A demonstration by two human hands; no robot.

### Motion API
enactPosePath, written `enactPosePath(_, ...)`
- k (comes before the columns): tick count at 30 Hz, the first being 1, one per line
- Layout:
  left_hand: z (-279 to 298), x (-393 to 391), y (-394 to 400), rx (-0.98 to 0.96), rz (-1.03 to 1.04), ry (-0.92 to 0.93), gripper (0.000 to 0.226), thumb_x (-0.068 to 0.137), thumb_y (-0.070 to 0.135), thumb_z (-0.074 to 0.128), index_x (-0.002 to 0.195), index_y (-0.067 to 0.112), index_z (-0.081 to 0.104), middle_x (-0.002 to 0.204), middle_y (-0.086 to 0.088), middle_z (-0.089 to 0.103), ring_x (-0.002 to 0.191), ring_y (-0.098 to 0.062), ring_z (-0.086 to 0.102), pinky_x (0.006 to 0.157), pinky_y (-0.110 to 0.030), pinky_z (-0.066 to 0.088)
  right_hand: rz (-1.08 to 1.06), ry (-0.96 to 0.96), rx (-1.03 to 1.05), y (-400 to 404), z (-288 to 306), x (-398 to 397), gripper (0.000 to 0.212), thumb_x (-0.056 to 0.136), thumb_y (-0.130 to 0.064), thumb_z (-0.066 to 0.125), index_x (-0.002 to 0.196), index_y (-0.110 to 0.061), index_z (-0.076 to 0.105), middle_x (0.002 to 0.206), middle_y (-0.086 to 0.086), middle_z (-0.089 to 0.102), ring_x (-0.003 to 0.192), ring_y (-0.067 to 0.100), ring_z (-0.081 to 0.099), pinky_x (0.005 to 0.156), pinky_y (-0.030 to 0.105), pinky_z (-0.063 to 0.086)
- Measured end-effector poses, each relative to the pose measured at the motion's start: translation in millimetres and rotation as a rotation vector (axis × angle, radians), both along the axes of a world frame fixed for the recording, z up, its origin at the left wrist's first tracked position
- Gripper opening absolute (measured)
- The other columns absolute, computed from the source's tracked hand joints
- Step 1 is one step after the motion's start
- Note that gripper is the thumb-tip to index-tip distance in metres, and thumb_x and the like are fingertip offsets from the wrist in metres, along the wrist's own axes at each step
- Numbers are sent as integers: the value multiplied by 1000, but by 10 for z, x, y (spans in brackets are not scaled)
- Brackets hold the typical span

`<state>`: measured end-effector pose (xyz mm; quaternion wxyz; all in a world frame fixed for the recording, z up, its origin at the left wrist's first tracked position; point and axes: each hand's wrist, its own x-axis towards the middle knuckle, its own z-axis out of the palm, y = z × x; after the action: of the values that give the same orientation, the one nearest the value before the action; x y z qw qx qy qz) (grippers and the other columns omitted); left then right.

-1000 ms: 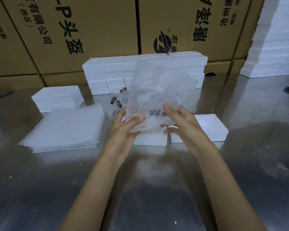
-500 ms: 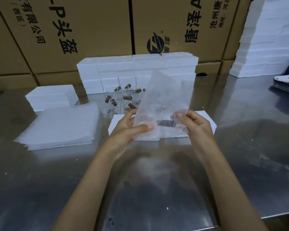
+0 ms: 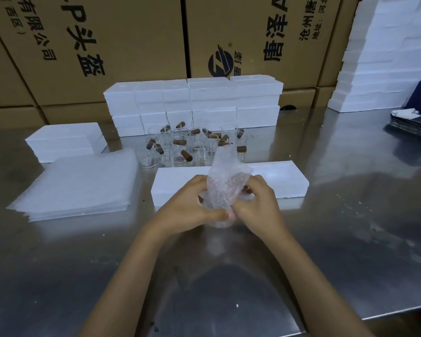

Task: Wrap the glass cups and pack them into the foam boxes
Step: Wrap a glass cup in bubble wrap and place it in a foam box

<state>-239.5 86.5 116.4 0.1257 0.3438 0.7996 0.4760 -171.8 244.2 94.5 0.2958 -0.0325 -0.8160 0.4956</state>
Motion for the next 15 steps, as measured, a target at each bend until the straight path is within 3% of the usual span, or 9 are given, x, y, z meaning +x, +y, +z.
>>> enactPosePath(2,26,-19,-25,109,36,-93,72,64,35,90,126,45,55,123,21,61,108,4,60,88,-28,54,-9,5,76,11,-1,-23,17,73,-30,64,81,-45,59,90,-19,60,96,-4,46,75,4,35)
enactPosePath(4,63,-43,-64,150,54,-103,81,65,28,89,129,52,45,128,18,58,111,-1,60,85,-22,55,-1,-2,149,36,-31,-34,20,77,-20,64,74,-40,58,92,-18,55,100,-5,41,80,3,31)
enactPosePath(6,84,-65,-84,109,95,-29,71,72,26,86,128,49,49,127,18,56,109,1,57,81,-16,51,22,-54,201,38,-65,-37,25,84,-10,63,70,-30,63,95,-15,53,101,-1,39,82,6,31)
enactPosePath(9,38,-61,-41,86,159,78,35,81,8,79,105,29,66,107,15,61,97,10,54,78,-15,41,57,-94,146,2,-38,-10,31,90,-9,56,64,-25,63,99,-12,56,105,10,42,79,9,34)
enactPosePath(11,-11,-28,6,101,154,112,29,80,-2,74,87,25,68,97,10,60,88,8,54,77,-11,37,23,-19,39,-6,9,22,26,86,-16,52,67,-30,61,98,-12,60,104,12,48,84,12,37)
enactPosePath(13,-38,-1,45,83,146,127,25,82,-3,69,79,22,66,94,8,58,87,1,53,76,-11,35,-9,22,-82,-7,41,59,16,79,-22,50,82,-28,65,101,-14,63,103,8,54,87,25,46)
enactPosePath(15,-77,9,83,19,134,224,22,86,0,65,78,21,65,92,8,54,92,-6,51,78,-13,34,5,-2,-79,-24,42,81,20,77,-28,52,91,-29,67,104,-15,65,105,3,55,86,23,47)
